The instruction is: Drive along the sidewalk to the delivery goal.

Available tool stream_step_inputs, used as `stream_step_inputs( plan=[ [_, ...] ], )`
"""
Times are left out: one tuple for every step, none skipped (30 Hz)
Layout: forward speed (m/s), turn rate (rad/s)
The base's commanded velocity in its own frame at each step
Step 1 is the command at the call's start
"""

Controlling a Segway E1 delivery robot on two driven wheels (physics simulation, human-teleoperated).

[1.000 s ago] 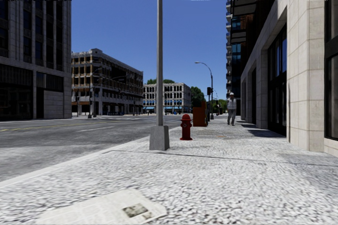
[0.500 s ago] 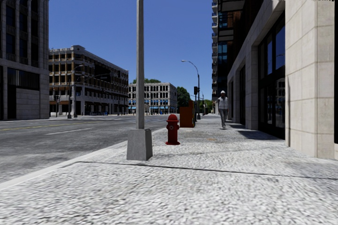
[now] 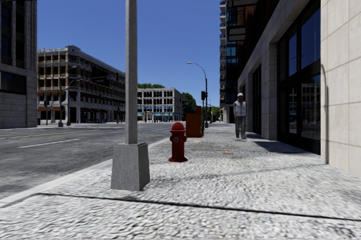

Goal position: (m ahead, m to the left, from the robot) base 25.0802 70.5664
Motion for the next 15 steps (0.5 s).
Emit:
stream_step_inputs(
  plan=[
    [1.6, -0.46],
    [1.6, -0.46],
    [1.6, -0.46],
    [1.6, -0.46],
    [1.6, -0.46],
    [1.6, -0.46],
    [1.6, -0.46],
    [1.6, -0.46],
    [1.6, -0.46],
    [1.6, -0.46],
    [1.6, -0.46],
    [1.6, -0.45],
    [1.6, -0.45],
    [1.6, -0.45],
    [1.6, -0.45]
  ],
)
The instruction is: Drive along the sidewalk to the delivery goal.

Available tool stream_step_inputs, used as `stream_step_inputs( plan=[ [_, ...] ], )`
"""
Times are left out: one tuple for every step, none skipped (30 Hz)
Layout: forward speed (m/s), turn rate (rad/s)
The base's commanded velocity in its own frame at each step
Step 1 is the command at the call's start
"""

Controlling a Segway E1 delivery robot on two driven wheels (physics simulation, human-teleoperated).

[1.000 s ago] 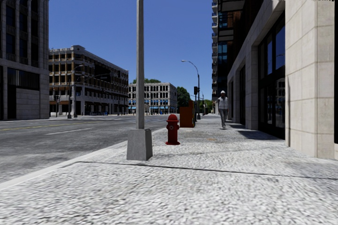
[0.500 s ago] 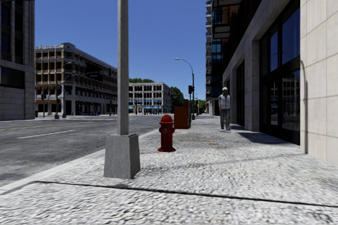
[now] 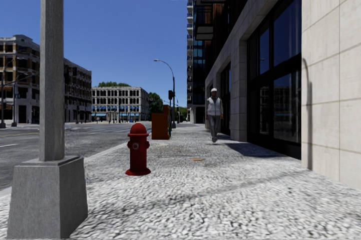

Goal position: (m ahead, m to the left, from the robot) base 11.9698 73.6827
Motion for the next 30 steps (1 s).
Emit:
stream_step_inputs(
  plan=[
    [1.6, -0.28],
    [1.6, 0.0],
    [1.6, 0.0],
    [1.6, 0.0],
    [1.6, 0.0],
    [1.6, 0.0],
    [1.6, 0.0],
    [1.6, 0.0],
    [1.6, 0.0],
    [1.59, 0.0],
    [1.59, 0.0],
    [1.59, 0.0],
    [1.59, 0.0],
    [1.59, 0.0],
    [1.59, 0.0],
    [1.59, 0.0],
    [1.59, 0.0],
    [1.59, 0.0],
    [1.59, 0.0],
    [1.59, 0.0],
    [1.59, 0.0],
    [1.59, 0.0],
    [1.59, 0.0],
    [1.59, 0.0],
    [1.59, 0.0],
    [1.59, 0.0],
    [1.59, 0.0],
    [1.59, 0.0],
    [1.59, 0.0],
    [1.59, 0.0]
  ],
)
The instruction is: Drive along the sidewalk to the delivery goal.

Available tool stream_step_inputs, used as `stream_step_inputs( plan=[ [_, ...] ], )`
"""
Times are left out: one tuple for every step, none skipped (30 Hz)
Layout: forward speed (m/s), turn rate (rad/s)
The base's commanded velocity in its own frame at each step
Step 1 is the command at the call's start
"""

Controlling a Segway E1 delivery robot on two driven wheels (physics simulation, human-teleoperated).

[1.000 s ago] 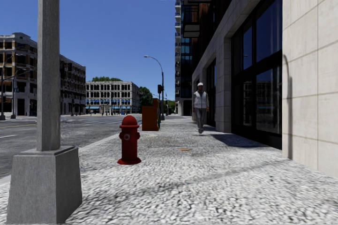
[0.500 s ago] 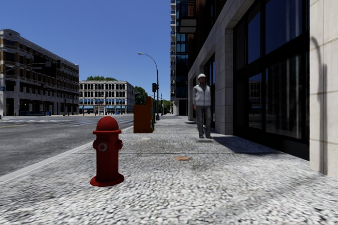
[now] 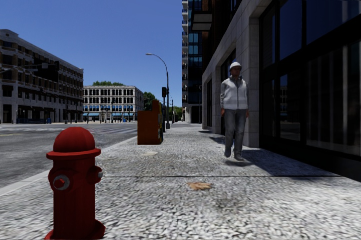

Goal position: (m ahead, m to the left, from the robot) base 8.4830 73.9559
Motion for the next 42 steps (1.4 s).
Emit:
stream_step_inputs(
  plan=[
    [1.59, 0.0],
    [1.59, 0.0],
    [1.59, 0.0],
    [1.59, 0.0],
    [1.59, 0.0],
    [1.59, 0.0],
    [1.59, 0.0],
    [1.59, 0.0],
    [1.59, 0.0],
    [1.59, 0.0],
    [1.59, 0.0],
    [1.59, 0.0],
    [1.59, 0.0],
    [1.59, 0.0],
    [1.59, 0.0],
    [1.59, 0.0],
    [1.59, 0.0],
    [1.59, 0.0],
    [1.59, 0.0],
    [1.59, 0.0],
    [1.59, 0.0],
    [1.59, 0.0],
    [1.59, 0.0],
    [1.59, 0.0],
    [1.59, 0.0],
    [1.59, 0.0],
    [1.59, 0.0],
    [1.59, 0.0],
    [1.59, 0.0],
    [1.59, 0.0],
    [1.59, 0.0],
    [1.59, 0.0],
    [1.59, 0.0],
    [1.59, -0.21],
    [1.59, -0.38],
    [1.58, -0.43],
    [1.58, -0.43],
    [1.58, -0.45],
    [1.58, -0.45],
    [1.58, -0.45],
    [1.58, -0.45],
    [1.58, -0.45]
  ],
)
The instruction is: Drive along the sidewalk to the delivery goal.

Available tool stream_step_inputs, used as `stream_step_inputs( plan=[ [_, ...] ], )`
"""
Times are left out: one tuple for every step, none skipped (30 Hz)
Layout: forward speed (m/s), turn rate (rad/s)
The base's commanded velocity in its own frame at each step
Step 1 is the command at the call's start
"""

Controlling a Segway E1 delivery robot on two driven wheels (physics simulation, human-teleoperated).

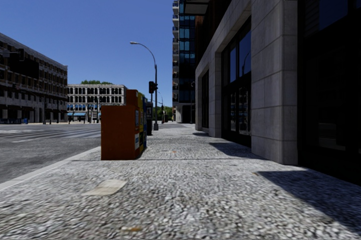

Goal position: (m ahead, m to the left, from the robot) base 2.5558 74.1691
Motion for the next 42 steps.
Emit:
stream_step_inputs(
  plan=[
    [1.58, -0.44],
    [1.58, 0.0],
    [1.58, 0.0],
    [1.58, 0.0],
    [1.58, 0.0],
    [1.58, 0.0],
    [1.58, 0.0],
    [1.58, 0.0],
    [1.58, 0.0],
    [1.63, 0.0],
    [2.0, 0.0],
    [2.0, 0.0],
    [2.0, 0.0],
    [2.0, 0.0],
    [2.0, 0.0],
    [2.0, 0.0],
    [2.0, 0.0],
    [2.0, 0.0],
    [2.0, 0.0],
    [2.0, 0.0],
    [2.0, 0.0],
    [2.0, 0.0],
    [2.0, 0.0],
    [2.0, 0.0],
    [2.0, 0.0],
    [2.0, 0.0],
    [2.0, 0.0],
    [2.0, 0.0],
    [2.0, 0.0],
    [2.0, 0.0],
    [2.0, 0.0],
    [2.0, 0.0],
    [2.0, 0.0],
    [2.0, 0.0],
    [2.0, 0.0],
    [2.0, 0.0],
    [2.0, 0.0],
    [2.0, 0.0],
    [2.0, 0.0],
    [2.0, 0.0],
    [2.0, 0.0],
    [2.0, 0.0]
  ],
)
